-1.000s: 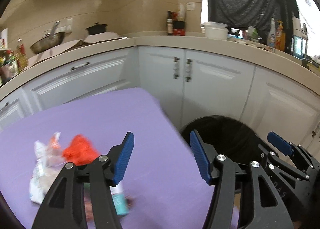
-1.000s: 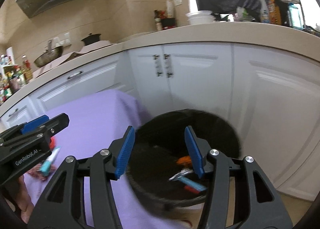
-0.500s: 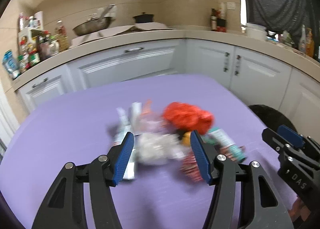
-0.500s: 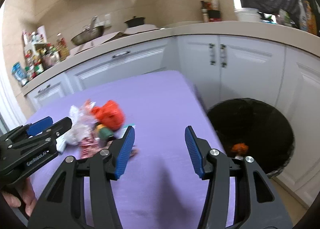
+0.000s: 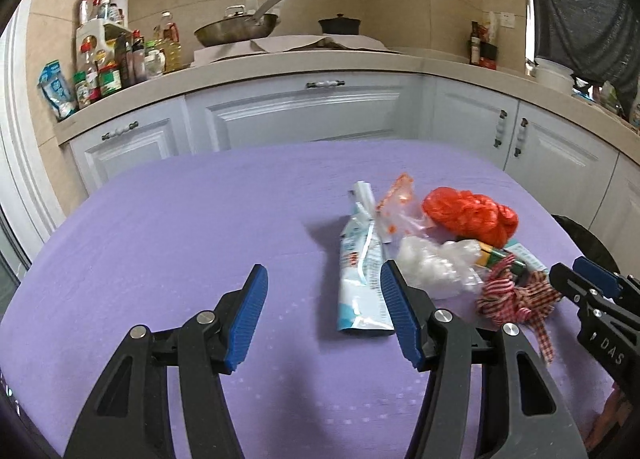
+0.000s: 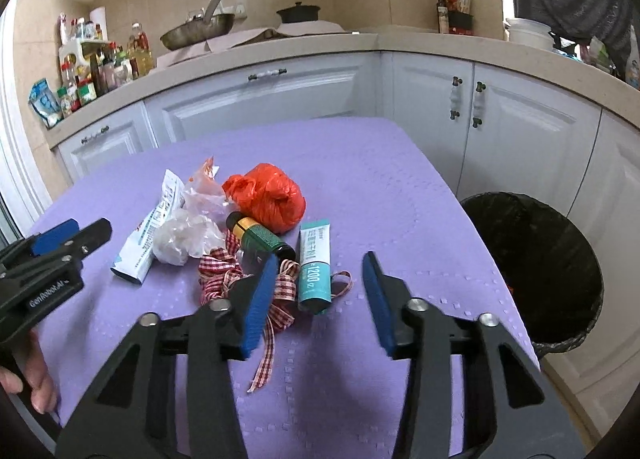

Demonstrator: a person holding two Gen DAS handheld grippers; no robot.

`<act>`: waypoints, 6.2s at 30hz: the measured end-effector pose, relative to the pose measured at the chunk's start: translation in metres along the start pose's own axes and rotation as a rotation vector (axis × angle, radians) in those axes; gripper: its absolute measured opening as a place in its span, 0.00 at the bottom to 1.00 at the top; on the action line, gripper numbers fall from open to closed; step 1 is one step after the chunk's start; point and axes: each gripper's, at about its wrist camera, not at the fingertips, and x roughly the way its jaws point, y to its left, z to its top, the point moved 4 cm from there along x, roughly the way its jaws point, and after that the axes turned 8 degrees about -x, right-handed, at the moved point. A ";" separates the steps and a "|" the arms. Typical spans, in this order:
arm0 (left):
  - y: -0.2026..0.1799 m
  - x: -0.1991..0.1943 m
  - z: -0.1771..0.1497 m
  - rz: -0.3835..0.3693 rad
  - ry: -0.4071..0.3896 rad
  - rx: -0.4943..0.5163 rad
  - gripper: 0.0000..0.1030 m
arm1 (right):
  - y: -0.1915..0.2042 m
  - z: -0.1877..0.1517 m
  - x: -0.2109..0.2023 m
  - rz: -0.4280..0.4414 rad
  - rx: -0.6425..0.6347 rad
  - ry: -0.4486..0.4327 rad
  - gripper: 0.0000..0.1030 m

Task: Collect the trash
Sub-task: 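Return to the table and grasp the teal tube with the right tool, then lift the teal tube with the right tool while the left tool grasps the checkered ribbon, then carry tube and ribbon over the black bin and open both tools, then move both open tools back from the bin to the table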

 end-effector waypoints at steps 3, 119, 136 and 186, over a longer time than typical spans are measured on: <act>0.006 0.003 0.001 -0.007 0.012 -0.023 0.56 | 0.003 0.000 0.006 0.002 -0.011 0.024 0.29; -0.267 -0.020 0.038 -0.444 -0.168 0.207 0.02 | -0.229 0.007 -0.075 -0.354 0.181 -0.174 0.12; -0.310 0.008 0.028 -0.437 -0.122 0.251 0.03 | -0.261 0.001 -0.054 -0.372 0.206 -0.167 0.14; -0.099 0.008 0.025 -0.100 -0.074 0.069 0.61 | -0.087 0.039 -0.024 -0.111 0.118 -0.172 0.51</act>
